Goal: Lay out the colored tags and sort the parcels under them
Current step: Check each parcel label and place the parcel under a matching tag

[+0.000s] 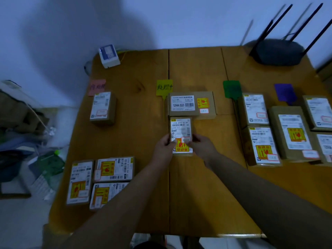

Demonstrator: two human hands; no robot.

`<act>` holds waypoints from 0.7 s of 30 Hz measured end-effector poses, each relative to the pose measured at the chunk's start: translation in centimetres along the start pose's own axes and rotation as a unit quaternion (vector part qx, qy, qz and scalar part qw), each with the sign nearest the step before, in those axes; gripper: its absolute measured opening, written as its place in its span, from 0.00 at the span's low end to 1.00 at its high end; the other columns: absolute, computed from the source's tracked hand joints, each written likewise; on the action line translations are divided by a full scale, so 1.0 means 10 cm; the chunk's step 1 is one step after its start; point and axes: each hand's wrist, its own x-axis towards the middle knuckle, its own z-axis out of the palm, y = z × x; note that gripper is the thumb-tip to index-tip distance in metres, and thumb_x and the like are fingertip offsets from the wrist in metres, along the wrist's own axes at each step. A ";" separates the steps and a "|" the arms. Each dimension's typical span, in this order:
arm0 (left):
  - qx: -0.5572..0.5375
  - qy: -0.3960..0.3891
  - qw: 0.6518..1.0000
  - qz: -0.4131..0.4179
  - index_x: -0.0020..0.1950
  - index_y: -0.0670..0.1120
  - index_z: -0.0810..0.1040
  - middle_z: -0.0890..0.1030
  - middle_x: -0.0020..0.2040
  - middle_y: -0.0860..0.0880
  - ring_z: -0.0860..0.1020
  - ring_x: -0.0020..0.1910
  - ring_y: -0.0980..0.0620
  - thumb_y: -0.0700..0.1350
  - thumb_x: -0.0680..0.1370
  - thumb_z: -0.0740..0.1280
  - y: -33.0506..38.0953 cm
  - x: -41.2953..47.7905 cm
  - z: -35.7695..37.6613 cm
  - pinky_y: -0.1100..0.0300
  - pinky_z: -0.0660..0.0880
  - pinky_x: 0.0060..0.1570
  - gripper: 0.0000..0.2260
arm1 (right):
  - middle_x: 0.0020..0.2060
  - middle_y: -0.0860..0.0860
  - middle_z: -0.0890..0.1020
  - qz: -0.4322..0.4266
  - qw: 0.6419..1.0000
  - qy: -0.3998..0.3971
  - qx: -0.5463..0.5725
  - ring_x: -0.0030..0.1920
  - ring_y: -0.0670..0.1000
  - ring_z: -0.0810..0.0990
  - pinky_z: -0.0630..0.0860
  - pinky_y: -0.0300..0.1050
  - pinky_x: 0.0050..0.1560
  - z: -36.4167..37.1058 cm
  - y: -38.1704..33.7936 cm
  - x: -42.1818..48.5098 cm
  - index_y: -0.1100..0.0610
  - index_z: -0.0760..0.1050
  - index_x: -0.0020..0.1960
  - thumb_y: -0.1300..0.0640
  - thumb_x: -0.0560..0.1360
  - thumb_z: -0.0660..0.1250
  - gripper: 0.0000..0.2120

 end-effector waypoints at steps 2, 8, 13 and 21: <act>-0.003 -0.010 1.000 0.004 0.66 0.52 0.78 0.85 0.51 0.59 0.84 0.46 0.62 0.36 0.83 0.65 -0.02 0.05 0.00 0.71 0.77 0.42 0.15 | 0.63 0.55 0.85 -0.008 1.000 0.016 -0.012 0.57 0.52 0.84 0.81 0.54 0.61 0.02 0.01 0.06 0.56 0.79 0.71 0.53 0.82 0.70 0.18; -0.027 -0.001 1.000 -0.001 0.76 0.51 0.71 0.81 0.62 0.59 0.80 0.60 0.62 0.35 0.82 0.68 -0.04 -0.09 -0.15 0.71 0.76 0.50 0.24 | 0.66 0.56 0.81 -0.035 0.992 0.113 -0.036 0.65 0.56 0.81 0.80 0.60 0.65 0.13 0.01 -0.01 0.56 0.75 0.74 0.50 0.77 0.76 0.28; 0.059 0.031 0.996 0.058 0.75 0.48 0.75 0.80 0.70 0.48 0.78 0.69 0.51 0.38 0.80 0.71 0.00 -0.33 -0.77 0.57 0.75 0.66 0.23 | 0.59 0.56 0.76 -0.203 0.955 0.181 -0.121 0.57 0.53 0.77 0.79 0.54 0.59 0.42 -0.13 -0.33 0.55 0.77 0.69 0.57 0.78 0.75 0.20; 0.590 -0.098 0.799 0.065 0.83 0.56 0.56 0.62 0.83 0.47 0.53 0.83 0.44 0.70 0.71 0.69 -0.27 -0.37 -2.38 0.40 0.49 0.80 0.45 | 0.61 0.53 0.75 -0.148 0.948 -0.099 -0.264 0.56 0.52 0.78 0.78 0.50 0.60 1.46 -0.09 -0.55 0.52 0.72 0.75 0.50 0.76 0.77 0.31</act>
